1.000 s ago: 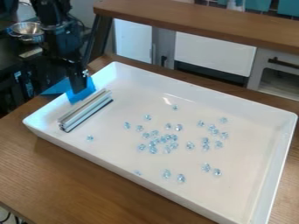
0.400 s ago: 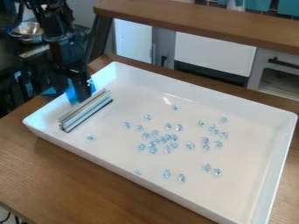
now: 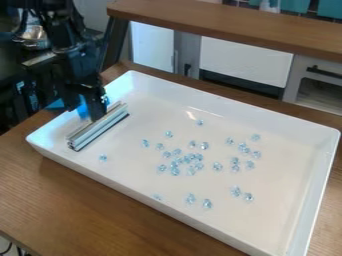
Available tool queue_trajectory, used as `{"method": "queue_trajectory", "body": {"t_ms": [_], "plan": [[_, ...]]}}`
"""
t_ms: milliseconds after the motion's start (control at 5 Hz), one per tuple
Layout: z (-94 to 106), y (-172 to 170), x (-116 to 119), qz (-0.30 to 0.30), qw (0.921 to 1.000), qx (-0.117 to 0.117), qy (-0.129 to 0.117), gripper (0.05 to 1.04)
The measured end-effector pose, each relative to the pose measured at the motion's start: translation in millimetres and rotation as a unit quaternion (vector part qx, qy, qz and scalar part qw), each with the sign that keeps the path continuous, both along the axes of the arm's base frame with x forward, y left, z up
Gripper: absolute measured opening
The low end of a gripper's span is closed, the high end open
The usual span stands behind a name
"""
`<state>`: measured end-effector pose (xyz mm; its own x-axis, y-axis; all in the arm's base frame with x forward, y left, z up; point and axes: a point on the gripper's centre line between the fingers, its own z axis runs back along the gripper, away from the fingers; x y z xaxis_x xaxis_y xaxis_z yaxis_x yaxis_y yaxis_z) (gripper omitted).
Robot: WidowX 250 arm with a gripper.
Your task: Sweep into pile
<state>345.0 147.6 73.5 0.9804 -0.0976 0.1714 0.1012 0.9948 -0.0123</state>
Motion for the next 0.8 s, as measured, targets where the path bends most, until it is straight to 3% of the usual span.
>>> {"method": "queue_trajectory", "body": {"t_ms": [800], "plan": [[-14.3,-9,1,0.003,1.0000,0.007,-0.001,1.000]]}}
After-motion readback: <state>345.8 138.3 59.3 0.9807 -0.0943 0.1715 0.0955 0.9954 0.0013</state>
